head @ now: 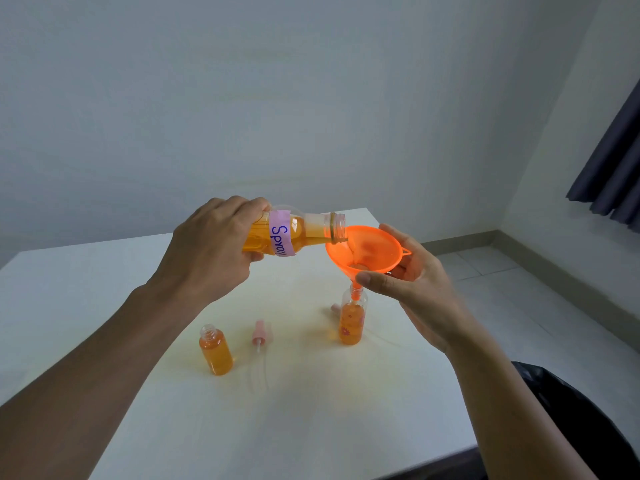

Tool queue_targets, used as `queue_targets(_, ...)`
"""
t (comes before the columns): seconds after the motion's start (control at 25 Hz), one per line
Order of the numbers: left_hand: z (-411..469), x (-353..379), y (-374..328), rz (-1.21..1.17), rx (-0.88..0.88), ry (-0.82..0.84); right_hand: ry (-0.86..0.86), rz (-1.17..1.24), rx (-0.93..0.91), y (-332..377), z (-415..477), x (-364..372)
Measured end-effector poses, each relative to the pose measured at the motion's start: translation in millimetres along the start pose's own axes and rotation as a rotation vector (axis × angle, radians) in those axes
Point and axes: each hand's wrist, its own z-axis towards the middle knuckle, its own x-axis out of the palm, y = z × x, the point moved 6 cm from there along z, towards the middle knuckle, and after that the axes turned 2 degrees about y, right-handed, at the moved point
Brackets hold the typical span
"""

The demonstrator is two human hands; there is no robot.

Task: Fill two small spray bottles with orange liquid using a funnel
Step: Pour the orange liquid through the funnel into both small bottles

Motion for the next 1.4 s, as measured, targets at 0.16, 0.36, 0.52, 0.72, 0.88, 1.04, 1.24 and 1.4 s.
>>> queue_targets(0.16,-0.1,-1.3,-0.1,-0.002,-0.002,-0.009,-0.001,0.014,-0.004,1.4,-0.2,0.8)
queue_targets(0.36,-0.1,-0.8,-1.0,0.004,0.0,-0.008,-0.006,0.01,-0.002,2.0,-1.5,0.7)
queue_targets(0.52,0.4,-1.5,-1.1,0.008,0.001,-0.008,-0.005,0.011,0.0,2.1,-1.1,0.6)
queue_targets(0.72,0.8,-0.6,-2.7,-0.001,-0.004,-0.008,-0.004,0.011,-0.001,1.8,-2.0,0.5)
queue_targets(0.88,2.0,-0.7,-3.0,0.007,0.004,-0.012,-0.008,0.013,-0.003,3.1,-2.4,-0.3)
queue_targets(1.04,1.5,-0.5,-3.6,0.004,-0.001,-0.009,-0.008,0.009,-0.001,2.6,-1.7,0.0)
queue_targets(1.24,2.5,-1.4,-3.7,0.011,-0.005,-0.005,-0.01,0.01,-0.003,1.3,-1.0,-0.8)
queue_targets(1.4,3.0,-1.5,-3.8,0.01,-0.011,-0.002,-0.009,0.008,-0.006,1.1,0.3,-0.2)
